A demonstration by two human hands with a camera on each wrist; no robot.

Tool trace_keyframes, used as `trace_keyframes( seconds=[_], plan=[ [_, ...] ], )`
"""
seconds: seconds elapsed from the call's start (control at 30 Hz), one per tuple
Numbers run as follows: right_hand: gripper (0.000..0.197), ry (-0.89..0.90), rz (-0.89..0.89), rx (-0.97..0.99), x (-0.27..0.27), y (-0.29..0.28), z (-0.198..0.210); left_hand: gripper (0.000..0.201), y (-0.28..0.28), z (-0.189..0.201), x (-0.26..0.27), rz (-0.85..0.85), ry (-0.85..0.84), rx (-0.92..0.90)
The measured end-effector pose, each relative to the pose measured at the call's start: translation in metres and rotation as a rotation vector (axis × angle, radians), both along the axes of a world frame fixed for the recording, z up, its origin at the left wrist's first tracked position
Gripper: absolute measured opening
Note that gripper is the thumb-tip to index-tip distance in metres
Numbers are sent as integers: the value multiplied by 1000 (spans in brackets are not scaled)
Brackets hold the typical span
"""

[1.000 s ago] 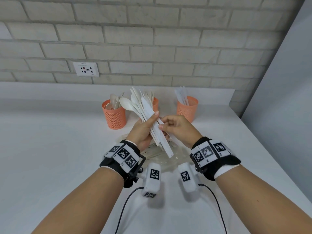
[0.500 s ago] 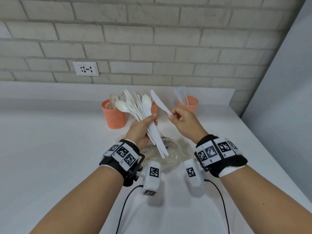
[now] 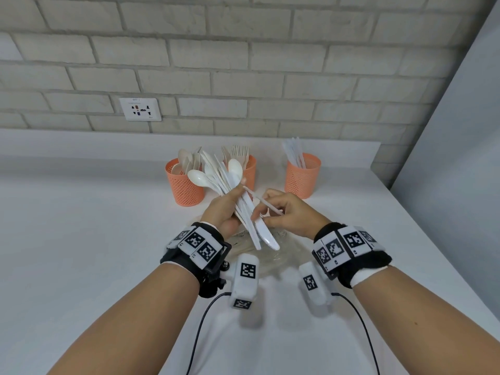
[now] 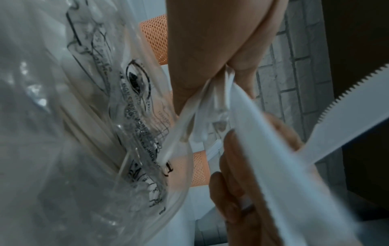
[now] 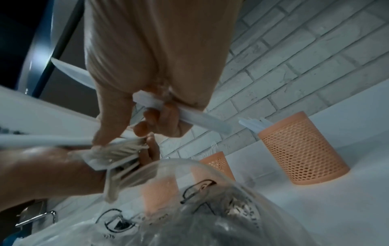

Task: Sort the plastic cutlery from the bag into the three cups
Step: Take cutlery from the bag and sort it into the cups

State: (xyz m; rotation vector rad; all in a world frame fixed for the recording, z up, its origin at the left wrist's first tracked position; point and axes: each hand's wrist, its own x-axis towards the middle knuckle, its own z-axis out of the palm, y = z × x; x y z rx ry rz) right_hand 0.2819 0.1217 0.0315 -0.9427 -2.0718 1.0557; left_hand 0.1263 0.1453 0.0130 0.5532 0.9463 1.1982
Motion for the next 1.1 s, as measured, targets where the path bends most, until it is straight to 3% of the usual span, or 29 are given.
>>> trace_keyframes(
  seconds=[0.13, 0.2, 0.27, 0.43, 0.53, 0.6, 0.67, 0.7, 0.83, 0.97, 1.1],
  plan=[
    [33, 216, -18, -130, 6, 2, -5, 42, 3, -2, -3, 56, -39, -24],
    [38, 334, -57, -195, 10, 4, -6, 32, 4, -3, -6, 79, -29, -35],
    [32, 425, -165, -215, 13, 9, -6, 19, 8, -7, -7, 80, -32, -47],
    [25, 595, -420, -118, 14, 24, 2, 16, 11, -18, -5, 132, 14, -86],
    [23, 440, -464, -60, 10, 20, 7, 10, 11, -22, -4, 126, 40, -56],
    [16, 273, -373, -89, 0, 12, 8, 9, 9, -20, -1, 135, 43, -9],
    [10, 125, -268, -117, -11, 6, 6, 20, 8, -17, 2, 139, 27, 33],
    [17, 83, -229, -122, -14, 5, 3, 25, 8, -15, 3, 129, 18, 50],
    [32, -74, -197, -106, -22, 6, -4, 29, 4, -8, 6, 74, 15, 72],
    [10, -146, -240, -58, -22, 13, 1, 10, 6, -9, 10, 39, 18, 171],
    [14, -238, -260, -18, -24, 14, -1, 29, 7, -7, 14, 53, 30, 193]
  ],
)
